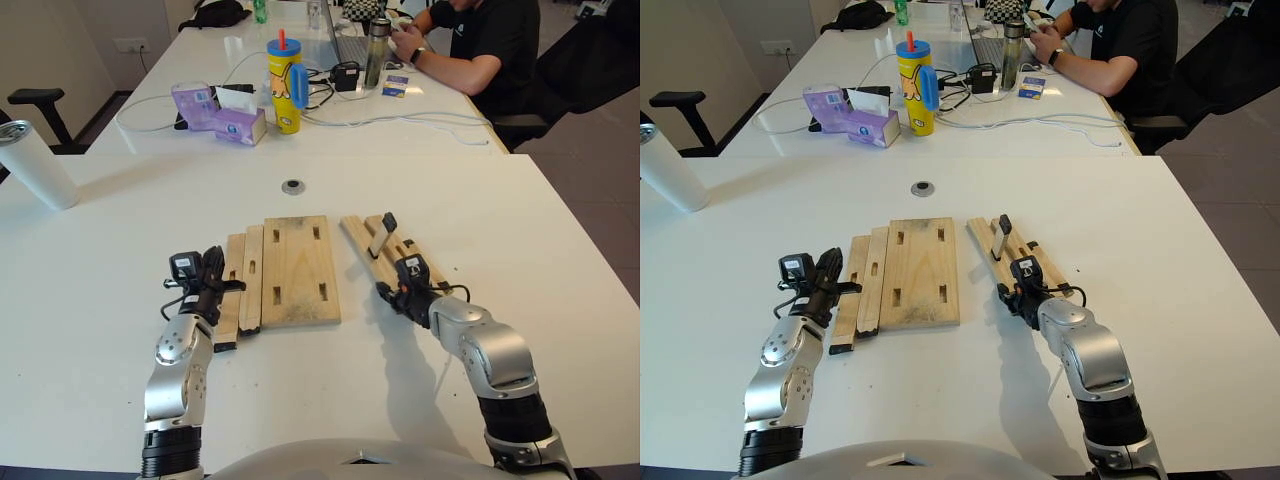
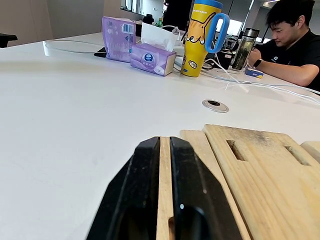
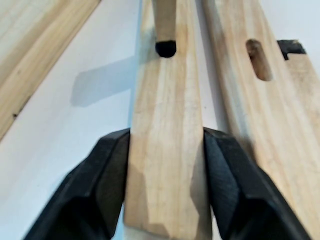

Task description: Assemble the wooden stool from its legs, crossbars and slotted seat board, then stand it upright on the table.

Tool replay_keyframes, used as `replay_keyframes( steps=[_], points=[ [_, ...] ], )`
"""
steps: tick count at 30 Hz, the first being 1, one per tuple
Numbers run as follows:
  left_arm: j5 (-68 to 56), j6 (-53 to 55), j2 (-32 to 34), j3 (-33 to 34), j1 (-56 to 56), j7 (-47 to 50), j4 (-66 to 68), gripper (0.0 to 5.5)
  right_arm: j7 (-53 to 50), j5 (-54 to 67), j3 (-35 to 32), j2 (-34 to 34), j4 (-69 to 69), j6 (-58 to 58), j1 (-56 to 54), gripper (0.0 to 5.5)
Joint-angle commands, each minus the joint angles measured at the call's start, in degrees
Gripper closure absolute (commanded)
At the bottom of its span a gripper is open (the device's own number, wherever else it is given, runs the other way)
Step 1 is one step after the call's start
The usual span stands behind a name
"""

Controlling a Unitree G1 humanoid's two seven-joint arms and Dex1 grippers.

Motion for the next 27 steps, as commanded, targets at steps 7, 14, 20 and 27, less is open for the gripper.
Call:
replay_keyframes(
  steps=[7, 14, 20, 27],
  points=[
    [-3.8, 6.4, 0.7, -1.1, -0.4, -2.5, -3.8, 5.12, 4.9, -3.0, 3.0, -2.4, -0.3, -17.0, -3.7, 3.45],
    [-5.1, 8.2, -0.1, -2.1, -0.7, -2.7, -5.3, 5.12, 10.7, -2.4, 1.2, -3.9, 4.2, -27.5, -9.0, 3.45],
    [-27.1, 21.9, -5.7, 3.5, -3.0, -2.2, -8.0, 5.12, 17.8, -2.2, 4.6, -5.1, 2.9, -34.3, -8.4, 3.45],
    [-54.7, 33.3, -8.4, 11.2, -5.3, 5.1, -6.8, 4.50, 23.0, 2.1, 4.0, -5.3, -2.6, -37.3, -4.3, 3.45]
  ],
)
